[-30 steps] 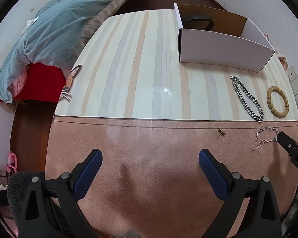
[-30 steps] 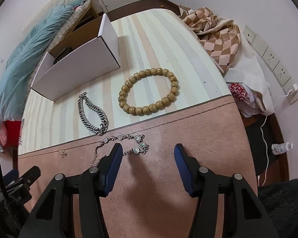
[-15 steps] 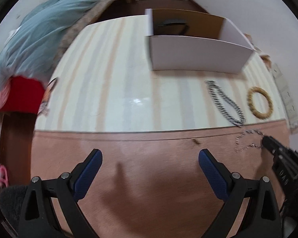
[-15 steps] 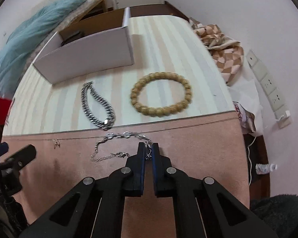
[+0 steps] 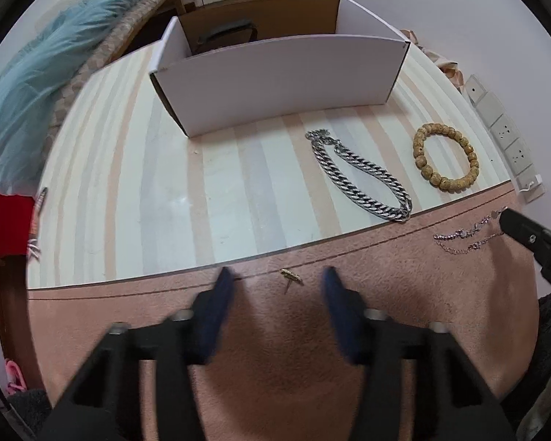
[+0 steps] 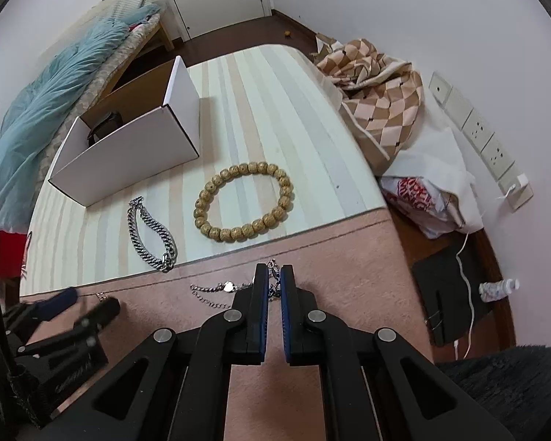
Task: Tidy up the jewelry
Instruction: 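Grasp the silver charm bracelet with the right tool while the left tool grasps the small gold earring, then carry the bracelet with the right tool while the left tool carries the earring over the white box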
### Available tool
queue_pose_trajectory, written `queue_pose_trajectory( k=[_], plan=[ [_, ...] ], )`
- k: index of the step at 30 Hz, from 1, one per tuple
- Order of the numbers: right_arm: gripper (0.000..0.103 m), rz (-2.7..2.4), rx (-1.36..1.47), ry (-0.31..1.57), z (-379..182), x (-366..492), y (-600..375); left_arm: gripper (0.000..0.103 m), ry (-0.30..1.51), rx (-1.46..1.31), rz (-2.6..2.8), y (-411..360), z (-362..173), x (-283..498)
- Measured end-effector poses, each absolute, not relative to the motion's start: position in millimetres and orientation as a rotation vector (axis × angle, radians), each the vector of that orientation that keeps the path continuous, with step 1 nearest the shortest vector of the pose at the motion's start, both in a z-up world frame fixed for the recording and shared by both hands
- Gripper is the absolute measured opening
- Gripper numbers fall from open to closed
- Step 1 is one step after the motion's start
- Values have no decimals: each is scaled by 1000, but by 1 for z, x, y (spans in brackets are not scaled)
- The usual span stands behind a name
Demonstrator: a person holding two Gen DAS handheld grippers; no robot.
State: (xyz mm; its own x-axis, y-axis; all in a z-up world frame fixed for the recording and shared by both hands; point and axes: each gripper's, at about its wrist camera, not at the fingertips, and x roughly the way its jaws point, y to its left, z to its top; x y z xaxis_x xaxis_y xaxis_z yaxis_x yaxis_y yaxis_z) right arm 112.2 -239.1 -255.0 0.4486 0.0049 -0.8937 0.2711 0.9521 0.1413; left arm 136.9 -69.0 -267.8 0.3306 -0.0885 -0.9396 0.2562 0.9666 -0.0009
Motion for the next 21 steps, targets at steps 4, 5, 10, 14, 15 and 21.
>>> queue_pose_trajectory(
  k=[4,5,10,14,15,21],
  plan=[
    [6,-162,283,1101,-256,112,-235,15,1201,155,-247,-69,-268,138],
    [6,-159,282,1101,-256,112,-234,12,1198,154,-253,-69,-268,138],
    [6,-146,281,1086,-248,111,-231,8,1190,137,-269,-66,-265,140],
    [6,-120,302,1060,-234,111,-231,8,1165,122,-285,-63,-250,138],
    [6,-102,317,1051,-227,112,-230,8,1160,116,-290,-61,-247,136],
    [6,13,359,974,-182,120,-227,8,1097,43,-325,-44,-194,147]
  ],
)
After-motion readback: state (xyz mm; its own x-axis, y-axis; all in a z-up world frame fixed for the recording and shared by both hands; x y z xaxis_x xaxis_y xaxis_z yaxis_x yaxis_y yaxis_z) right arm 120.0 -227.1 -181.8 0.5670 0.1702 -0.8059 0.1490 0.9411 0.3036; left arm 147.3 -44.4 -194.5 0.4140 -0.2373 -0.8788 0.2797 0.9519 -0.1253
